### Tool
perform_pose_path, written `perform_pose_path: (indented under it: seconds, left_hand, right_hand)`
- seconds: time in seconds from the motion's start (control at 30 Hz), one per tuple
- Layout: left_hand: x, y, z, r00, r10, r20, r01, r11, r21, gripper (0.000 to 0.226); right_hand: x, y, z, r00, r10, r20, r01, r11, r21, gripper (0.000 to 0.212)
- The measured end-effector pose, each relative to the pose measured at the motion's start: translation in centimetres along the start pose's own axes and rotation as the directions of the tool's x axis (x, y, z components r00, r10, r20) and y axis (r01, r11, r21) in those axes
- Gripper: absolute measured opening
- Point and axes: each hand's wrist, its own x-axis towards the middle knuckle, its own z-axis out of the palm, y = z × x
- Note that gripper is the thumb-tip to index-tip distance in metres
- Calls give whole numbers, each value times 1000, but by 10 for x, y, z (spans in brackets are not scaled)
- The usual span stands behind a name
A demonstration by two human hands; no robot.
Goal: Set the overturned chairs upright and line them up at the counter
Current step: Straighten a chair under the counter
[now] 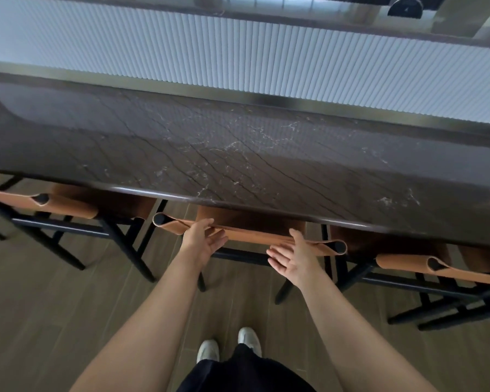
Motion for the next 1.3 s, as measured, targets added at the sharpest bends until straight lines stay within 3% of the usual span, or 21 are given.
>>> perform_pose_path:
  seconds: [0.13,0.37,0.5,0.6,0.83,1.3]
  left_hand:
    - [-13,6,-16,998,4,69,1,997,-79,41]
    - [-36,24,-72,994,62,86,-56,997,-61,38]
    - [-55,45,-129,994,75,79,-72,997,-37,13]
    - [-63,62,-169,993,103,59,-100,994,-43,10]
    - [-80,92,-252,988,152,-10,-152,982,-109,44]
    - [-53,180,-331,953,248,-173,-282,936,-212,43]
  right_hand:
    - [-12,6,21,997,4,78,5,992,-124,38]
    - [-33,46,65,982,4,186,31,982,-188,38]
    - [-49,95,97,972,28,233,18,982,-190,40]
    - [-58,128,118,960,44,275,6,984,-178,40]
    - [-78,188,183,933,83,349,-3,974,-224,37]
    - [-72,228,331,867,231,441,-66,932,-357,43]
